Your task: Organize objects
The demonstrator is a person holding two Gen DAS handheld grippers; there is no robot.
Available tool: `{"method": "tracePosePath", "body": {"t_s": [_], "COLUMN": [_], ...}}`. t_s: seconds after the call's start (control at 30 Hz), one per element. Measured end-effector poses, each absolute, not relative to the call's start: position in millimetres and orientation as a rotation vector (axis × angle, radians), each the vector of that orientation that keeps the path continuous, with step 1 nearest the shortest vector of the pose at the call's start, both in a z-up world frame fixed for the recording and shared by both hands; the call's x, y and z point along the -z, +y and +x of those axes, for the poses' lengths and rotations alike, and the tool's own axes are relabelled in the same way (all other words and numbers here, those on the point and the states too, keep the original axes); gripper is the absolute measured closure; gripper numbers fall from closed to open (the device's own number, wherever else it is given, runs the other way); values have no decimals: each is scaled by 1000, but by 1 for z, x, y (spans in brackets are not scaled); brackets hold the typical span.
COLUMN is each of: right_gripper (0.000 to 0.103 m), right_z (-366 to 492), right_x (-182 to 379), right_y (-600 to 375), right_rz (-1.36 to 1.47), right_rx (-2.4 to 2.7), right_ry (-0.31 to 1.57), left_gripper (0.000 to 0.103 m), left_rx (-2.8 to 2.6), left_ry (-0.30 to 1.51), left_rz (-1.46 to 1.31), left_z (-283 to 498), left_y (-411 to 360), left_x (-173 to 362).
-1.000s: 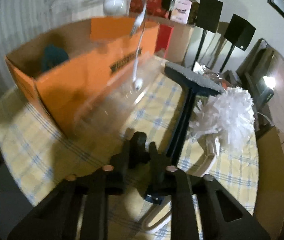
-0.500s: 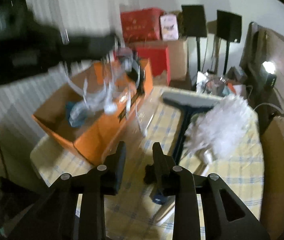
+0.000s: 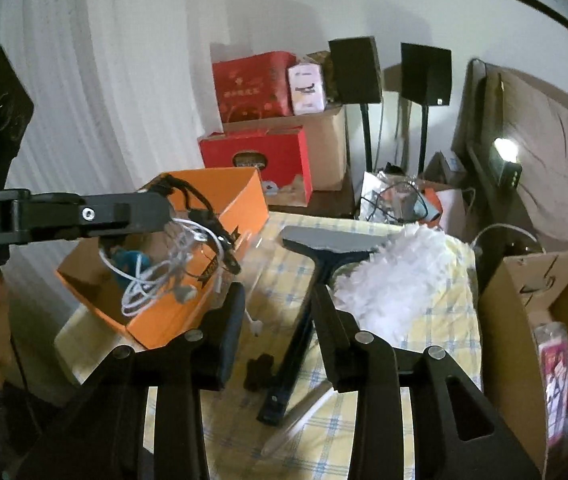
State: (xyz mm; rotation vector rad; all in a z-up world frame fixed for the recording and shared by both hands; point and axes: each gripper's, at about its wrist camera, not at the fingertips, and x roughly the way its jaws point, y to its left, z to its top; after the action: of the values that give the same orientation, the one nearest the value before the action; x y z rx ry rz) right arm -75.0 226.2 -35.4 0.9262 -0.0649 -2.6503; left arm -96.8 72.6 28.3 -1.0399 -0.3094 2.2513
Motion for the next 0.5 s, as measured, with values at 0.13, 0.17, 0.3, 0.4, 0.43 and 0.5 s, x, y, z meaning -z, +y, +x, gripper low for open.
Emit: {"method": "tracePosePath", "body": {"t_s": [0.13, 0.17, 0.3, 0.4, 0.43, 0.5], "right_gripper": [68, 68, 68, 66, 66, 66], "right_z": [-73, -72, -69, -73, -74, -73], "right_x": [33, 30, 14, 5, 4, 2], "right_y": [226, 226, 234, 242, 242, 240], "right_rz": [903, 891, 838, 833, 833, 827], "right_rx": [2639, 2638, 2604, 2519, 2501, 2504], "right_ry": [-83, -81, -162, -273, -274, -220], "left_gripper": [92, 92, 92, 92, 92, 92], "left_rx": [-2243, -2247, -2224, -2174, -2165, -2145], "left_ry": [-288, -279, -247, -234, -226, -208], "left_rz": [-1046, -1048, -1040, -993, -984, -962], "left_z": [-96, -95, -92, -85, -83, -77], "left_y": [73, 73, 73, 74, 75, 75], "left_x": [-26, -25, -19, -17, -17, -19]}}
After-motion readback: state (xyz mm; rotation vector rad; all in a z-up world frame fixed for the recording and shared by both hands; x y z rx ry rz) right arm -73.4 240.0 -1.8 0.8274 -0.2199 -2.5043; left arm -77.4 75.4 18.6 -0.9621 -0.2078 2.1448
